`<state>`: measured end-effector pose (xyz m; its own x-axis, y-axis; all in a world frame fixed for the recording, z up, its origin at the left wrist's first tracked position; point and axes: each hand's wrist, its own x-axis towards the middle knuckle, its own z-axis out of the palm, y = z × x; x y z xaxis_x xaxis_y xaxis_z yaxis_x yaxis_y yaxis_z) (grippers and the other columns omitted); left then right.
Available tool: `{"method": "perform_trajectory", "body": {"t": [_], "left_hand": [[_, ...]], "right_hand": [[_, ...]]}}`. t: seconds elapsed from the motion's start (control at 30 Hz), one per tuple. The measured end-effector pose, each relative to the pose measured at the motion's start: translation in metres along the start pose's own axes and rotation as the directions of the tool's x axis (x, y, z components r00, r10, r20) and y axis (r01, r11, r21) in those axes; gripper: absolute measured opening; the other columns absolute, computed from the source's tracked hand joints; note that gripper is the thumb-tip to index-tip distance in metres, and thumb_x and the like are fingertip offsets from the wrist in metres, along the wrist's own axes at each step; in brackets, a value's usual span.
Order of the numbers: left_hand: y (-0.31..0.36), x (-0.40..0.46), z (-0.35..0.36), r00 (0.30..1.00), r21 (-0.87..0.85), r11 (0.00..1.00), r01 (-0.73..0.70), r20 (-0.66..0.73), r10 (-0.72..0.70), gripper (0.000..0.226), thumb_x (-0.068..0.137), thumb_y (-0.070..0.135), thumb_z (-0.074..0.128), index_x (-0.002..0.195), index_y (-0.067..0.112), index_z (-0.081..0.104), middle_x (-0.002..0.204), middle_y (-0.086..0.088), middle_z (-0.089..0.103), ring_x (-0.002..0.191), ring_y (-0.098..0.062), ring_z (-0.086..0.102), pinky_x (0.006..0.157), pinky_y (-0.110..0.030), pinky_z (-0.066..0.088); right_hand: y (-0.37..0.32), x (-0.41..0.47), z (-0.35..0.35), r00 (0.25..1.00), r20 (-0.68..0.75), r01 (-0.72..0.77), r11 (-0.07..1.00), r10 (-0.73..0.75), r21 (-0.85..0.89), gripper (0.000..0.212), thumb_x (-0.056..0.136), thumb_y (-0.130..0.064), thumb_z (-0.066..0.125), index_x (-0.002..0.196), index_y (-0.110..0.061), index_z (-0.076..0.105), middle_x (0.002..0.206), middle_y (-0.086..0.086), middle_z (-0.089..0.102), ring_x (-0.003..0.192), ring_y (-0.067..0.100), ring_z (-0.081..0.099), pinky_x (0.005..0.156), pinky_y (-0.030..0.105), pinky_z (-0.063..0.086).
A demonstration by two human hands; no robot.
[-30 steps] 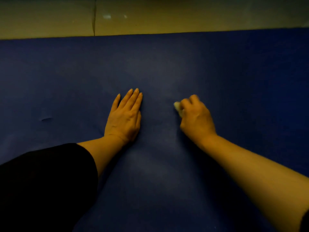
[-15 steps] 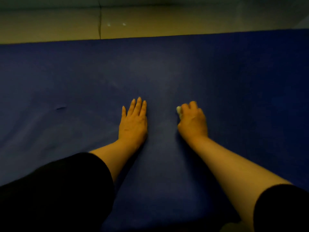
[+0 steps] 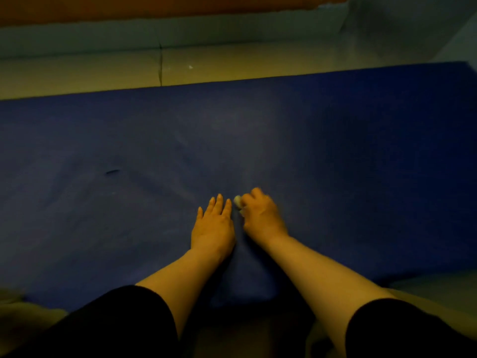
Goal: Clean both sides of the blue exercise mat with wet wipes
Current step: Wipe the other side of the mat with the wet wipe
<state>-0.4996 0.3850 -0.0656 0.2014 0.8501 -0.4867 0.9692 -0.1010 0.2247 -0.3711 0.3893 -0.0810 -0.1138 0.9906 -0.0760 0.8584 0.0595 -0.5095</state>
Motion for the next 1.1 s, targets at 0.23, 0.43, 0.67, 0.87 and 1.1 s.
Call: {"method": "perform_trajectory", "body": {"t": [0.23, 0.43, 0.67, 0.87, 1.1], "left_hand": [[0.000, -0.026, -0.005, 0.998, -0.025, 0.999, -0.030, 0.049, 0.031, 0.053, 0.106, 0.025, 0.024, 0.155, 0.012, 0.008, 0.162, -0.006, 0.001, 0.149, -0.021, 0.001, 0.121, -0.041, 0.003], [0.002, -0.052, 0.007, 0.998, 0.006, 0.999, -0.035, 0.044, 0.035, 0.054, 0.105, 0.025, 0.026, 0.155, 0.012, 0.010, 0.162, -0.007, 0.003, 0.149, -0.021, 0.003, 0.120, -0.040, 0.005], [0.001, -0.073, 0.002, 0.995, 0.007, 0.997, -0.071, 0.075, 0.071, 0.053, 0.106, 0.028, 0.025, 0.155, 0.012, 0.012, 0.162, -0.007, 0.005, 0.149, -0.023, 0.005, 0.120, -0.041, 0.006], [0.000, -0.089, 0.005, 0.993, 0.044, 0.995, -0.095, 0.079, 0.091, 0.055, 0.106, 0.027, 0.026, 0.155, 0.013, 0.007, 0.162, -0.007, 0.003, 0.149, -0.022, 0.003, 0.120, -0.040, 0.005], [-0.004, -0.098, 0.002, 0.988, 0.016, 0.991, -0.134, 0.081, 0.132, 0.054, 0.106, 0.030, 0.026, 0.155, 0.012, 0.011, 0.162, -0.008, 0.004, 0.149, -0.024, 0.004, 0.120, -0.042, 0.005]], "right_hand": [[0.029, -0.005, -0.036, 0.942, -0.085, -0.326, 0.945, 0.325, -0.006, 0.014, 0.092, -0.015, 0.054, 0.097, -0.003, 0.060, 0.111, 0.017, 0.046, 0.092, 0.038, 0.056, 0.082, 0.040, 0.048], [-0.019, -0.036, -0.020, 0.991, 0.106, -0.078, 0.997, 0.080, -0.025, 0.025, 0.097, -0.026, 0.046, 0.093, -0.004, 0.058, 0.108, 0.016, 0.049, 0.089, 0.038, 0.053, 0.073, 0.041, 0.039], [-0.002, -0.050, -0.045, 0.962, 0.008, -0.268, 0.952, 0.272, -0.146, 0.031, 0.099, -0.028, 0.040, 0.097, -0.001, 0.055, 0.111, 0.019, 0.046, 0.092, 0.040, 0.052, 0.069, 0.038, 0.033], [-0.038, -0.069, -0.025, 0.987, 0.144, -0.056, 0.992, 0.072, -0.114, 0.027, 0.098, -0.028, 0.044, 0.096, -0.004, 0.056, 0.110, 0.017, 0.047, 0.092, 0.037, 0.052, 0.069, 0.035, 0.031], [-0.011, -0.084, -0.053, 0.930, -0.025, -0.364, 0.913, 0.366, -0.185, 0.023, 0.095, -0.022, 0.047, 0.102, -0.003, 0.057, 0.116, 0.019, 0.046, 0.096, 0.039, 0.052, 0.077, 0.039, 0.038]]}}
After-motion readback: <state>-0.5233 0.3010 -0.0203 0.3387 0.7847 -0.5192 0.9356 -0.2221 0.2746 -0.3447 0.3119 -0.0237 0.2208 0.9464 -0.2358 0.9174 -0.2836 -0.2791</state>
